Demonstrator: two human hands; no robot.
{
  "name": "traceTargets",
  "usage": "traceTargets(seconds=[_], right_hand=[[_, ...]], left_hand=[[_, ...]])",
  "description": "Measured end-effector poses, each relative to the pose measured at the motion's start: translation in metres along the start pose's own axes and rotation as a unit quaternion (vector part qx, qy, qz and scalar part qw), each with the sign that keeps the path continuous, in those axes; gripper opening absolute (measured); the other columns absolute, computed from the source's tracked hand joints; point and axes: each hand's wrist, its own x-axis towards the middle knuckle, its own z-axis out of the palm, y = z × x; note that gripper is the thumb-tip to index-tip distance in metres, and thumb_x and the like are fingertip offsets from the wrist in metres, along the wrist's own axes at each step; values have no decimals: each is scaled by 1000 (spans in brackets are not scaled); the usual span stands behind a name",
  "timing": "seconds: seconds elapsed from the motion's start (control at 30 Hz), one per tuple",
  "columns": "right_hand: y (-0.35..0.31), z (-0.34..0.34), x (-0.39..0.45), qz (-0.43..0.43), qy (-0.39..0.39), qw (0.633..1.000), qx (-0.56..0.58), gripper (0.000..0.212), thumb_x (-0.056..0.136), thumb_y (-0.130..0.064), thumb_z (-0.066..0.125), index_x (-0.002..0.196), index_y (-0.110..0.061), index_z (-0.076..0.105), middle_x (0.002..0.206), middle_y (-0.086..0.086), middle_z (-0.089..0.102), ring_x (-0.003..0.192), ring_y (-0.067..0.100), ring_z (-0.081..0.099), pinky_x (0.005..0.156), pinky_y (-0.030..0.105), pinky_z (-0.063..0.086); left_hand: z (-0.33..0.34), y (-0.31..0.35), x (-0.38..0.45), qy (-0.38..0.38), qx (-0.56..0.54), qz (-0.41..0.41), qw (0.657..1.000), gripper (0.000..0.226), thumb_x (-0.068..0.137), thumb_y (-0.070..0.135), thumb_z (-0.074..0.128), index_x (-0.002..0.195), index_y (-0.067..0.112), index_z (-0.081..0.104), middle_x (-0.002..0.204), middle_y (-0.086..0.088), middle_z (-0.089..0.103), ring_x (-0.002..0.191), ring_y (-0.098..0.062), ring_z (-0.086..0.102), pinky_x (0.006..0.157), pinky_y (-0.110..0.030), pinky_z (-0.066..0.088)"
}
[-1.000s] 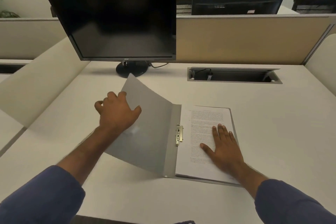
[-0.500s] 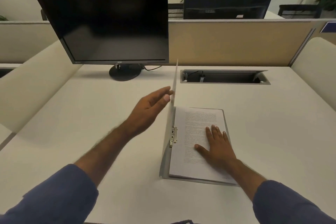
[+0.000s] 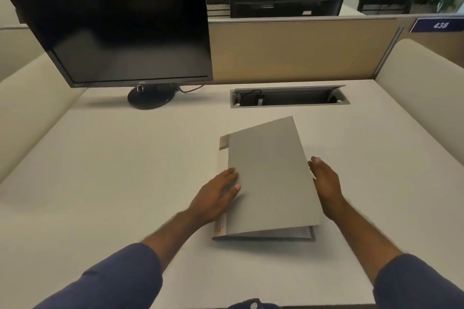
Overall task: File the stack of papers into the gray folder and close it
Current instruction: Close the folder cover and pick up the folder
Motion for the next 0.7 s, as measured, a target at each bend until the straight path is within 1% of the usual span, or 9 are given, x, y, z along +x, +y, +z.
traceTargets(seconds=[0.07,0.1,0.27,0.37,0.43,0.5,0.53,0.63,0.7], right_hand=[[-4,-8,4,48,37,993,102,45,102,-40,39,131,-9,53,125,7,57,117,21,53,105,43,43],[-5,-12,7,62,47,989,128,48,102,-40,37,134,-6,50,128,10,57,119,24,53,106,45,43],[2,-21,8,53,79,991,98,36,101,-35,44,124,-10,58,128,16,60,116,26,56,106,46,41],[15,-15,5,-5,68,997,-30,35,99,-31,50,120,-5,62,129,17,61,120,26,57,108,44,41],[23,-8,1,-34,38,990,-132,45,97,-35,53,129,-4,57,136,14,58,122,18,55,105,29,39],[30,0,-2,-77,7,973,-216,51,93,-37,59,135,-9,53,140,7,55,125,11,50,103,15,30],[34,4,-2,-107,-10,960,-258,53,92,-37,61,137,-10,51,141,7,54,126,11,49,104,12,28],[44,13,-1,-145,-63,906,-392,63,93,-43,57,146,-15,39,152,6,40,143,21,32,117,30,22],[50,17,-2,-153,-85,878,-446,65,93,-48,53,149,-20,34,157,5,31,147,22,22,119,33,16]], left_hand=[[5,-3,2,-10,52,17,998,53,103,46,45,151,23,40,162,11,28,149,-5,22,122,-36,26],[8,-4,2,-11,75,26,997,54,103,46,45,151,21,40,162,8,28,150,-7,20,123,-33,21],[18,-10,4,-3,140,54,989,56,103,45,46,150,16,41,162,3,30,151,-12,19,123,-31,17],[22,-14,5,-4,193,71,979,60,101,47,49,152,16,38,163,2,27,152,-14,18,123,-30,14],[24,-15,6,-8,214,74,974,63,100,47,52,153,16,36,163,2,25,152,-15,17,121,-28,11],[26,-15,8,-8,217,68,974,65,99,47,54,153,17,36,164,3,24,152,-15,16,121,-28,11],[26,-14,8,-9,218,64,974,65,98,48,55,153,17,36,164,3,24,152,-15,16,121,-28,11],[26,-14,9,-11,216,54,975,67,96,48,57,152,17,36,164,4,24,152,-14,17,122,-29,13],[25,-12,11,-12,209,45,977,68,95,48,60,152,18,38,163,4,25,152,-14,17,122,-29,14]])
